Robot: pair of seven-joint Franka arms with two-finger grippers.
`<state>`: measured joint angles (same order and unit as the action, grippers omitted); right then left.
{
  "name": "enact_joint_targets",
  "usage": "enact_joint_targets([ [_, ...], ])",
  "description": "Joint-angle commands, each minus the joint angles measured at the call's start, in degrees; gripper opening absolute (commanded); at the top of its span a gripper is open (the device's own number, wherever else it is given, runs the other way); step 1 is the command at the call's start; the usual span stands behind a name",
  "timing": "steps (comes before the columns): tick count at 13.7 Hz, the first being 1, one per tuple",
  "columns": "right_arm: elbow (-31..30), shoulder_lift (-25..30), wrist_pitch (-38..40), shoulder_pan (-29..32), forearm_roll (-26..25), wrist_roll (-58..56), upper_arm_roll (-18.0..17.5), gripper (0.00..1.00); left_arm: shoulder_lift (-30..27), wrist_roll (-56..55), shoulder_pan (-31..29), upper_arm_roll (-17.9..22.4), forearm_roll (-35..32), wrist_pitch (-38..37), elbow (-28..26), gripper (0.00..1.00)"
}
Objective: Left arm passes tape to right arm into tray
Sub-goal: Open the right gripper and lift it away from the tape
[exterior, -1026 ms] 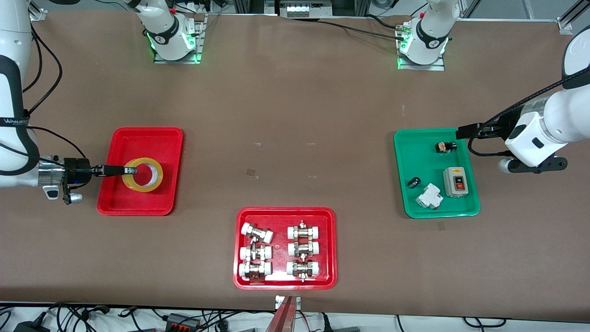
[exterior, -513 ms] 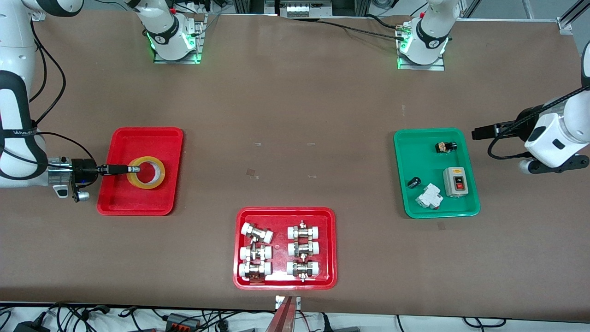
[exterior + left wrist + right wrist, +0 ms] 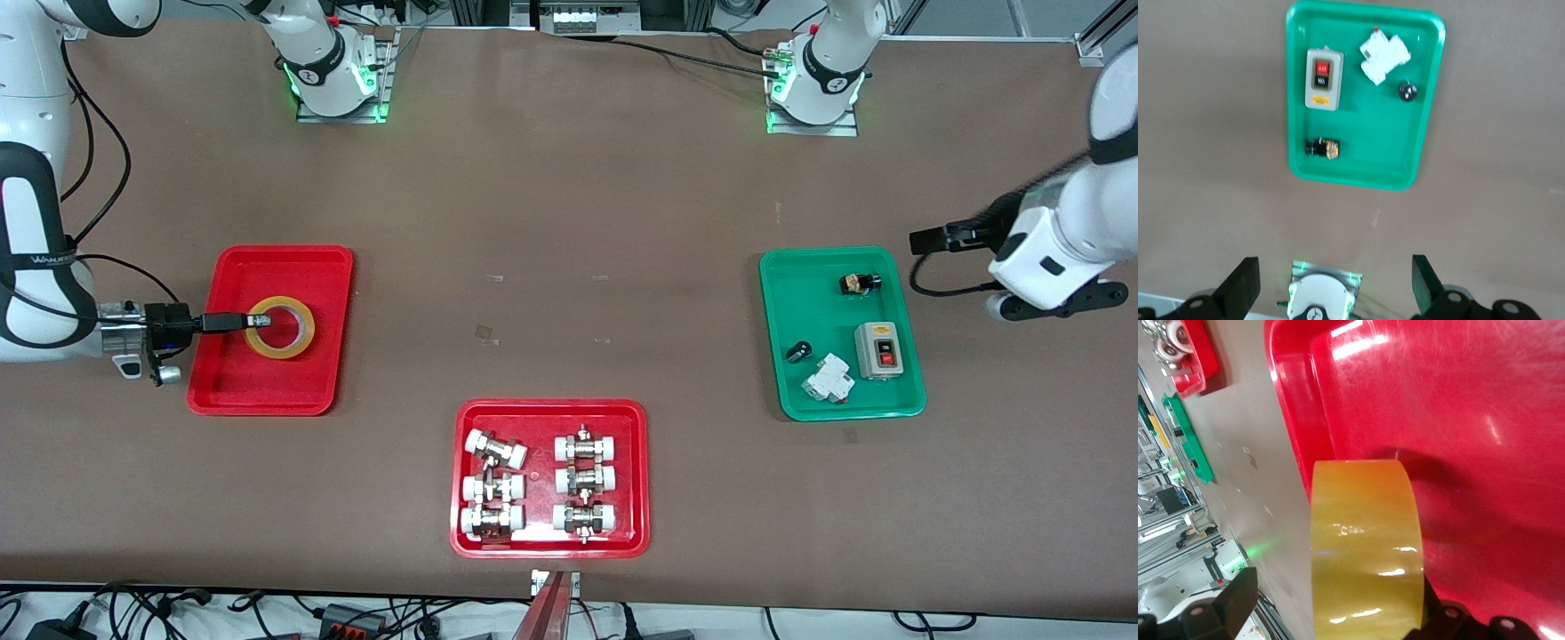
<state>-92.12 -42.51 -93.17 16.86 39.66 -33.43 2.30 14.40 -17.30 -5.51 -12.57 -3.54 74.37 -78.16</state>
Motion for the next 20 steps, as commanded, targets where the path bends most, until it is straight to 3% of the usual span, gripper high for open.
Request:
enact_joint_targets([
  [1, -0.86, 1.11, -2.18, -1.12, -4.39, -1.02, -0.54, 1.00, -4.73, 4.18, 6.31, 9.94, 2.04, 7.60, -4.89, 1.00],
  [3, -0.43, 2.07, -3.41, -2.61, -7.91, -0.93, -0.54, 1.00, -4.73, 7.11, 4.80, 9.94, 4.50, 9.65, -5.77, 1.00],
  [7, -0.51, 5.06, -7.63, -6.22, -17.75, 0.12, -0.45, 1.00, -2.98, 8.60, 4.89, 10.20, 3.28, 9.03, -3.93, 1.00],
  [12, -0.42, 8.75, -7.90, -6.75, -25.23, 3.63, -0.54, 1.00, -4.20, 10.89, 2.00, 10.64, 4.14, 8.50, -4.19, 1.00],
  [14, 0.97, 11.12, -7.64, -8.50, -27.69, 7.92, -0.54, 1.00, -4.81, 11.50, -1.08, 9.77, 9.67, 10.17, -4.28, 1.00],
  [17, 4.14, 15.68, -6.85, -11.66, -33.31, 17.93, -0.63, 1.00, -6.57, 13.68, -1.00, 8.01, 9.52, 10.00, -5.33, 1.00],
  [20, 5.46, 20.60, -5.98, -12.90, -34.99, 26.02, -0.89, 1.00, -7.10, 19.58, -1.00, 5.55, 9.25, 10.61, -5.51, 1.00],
])
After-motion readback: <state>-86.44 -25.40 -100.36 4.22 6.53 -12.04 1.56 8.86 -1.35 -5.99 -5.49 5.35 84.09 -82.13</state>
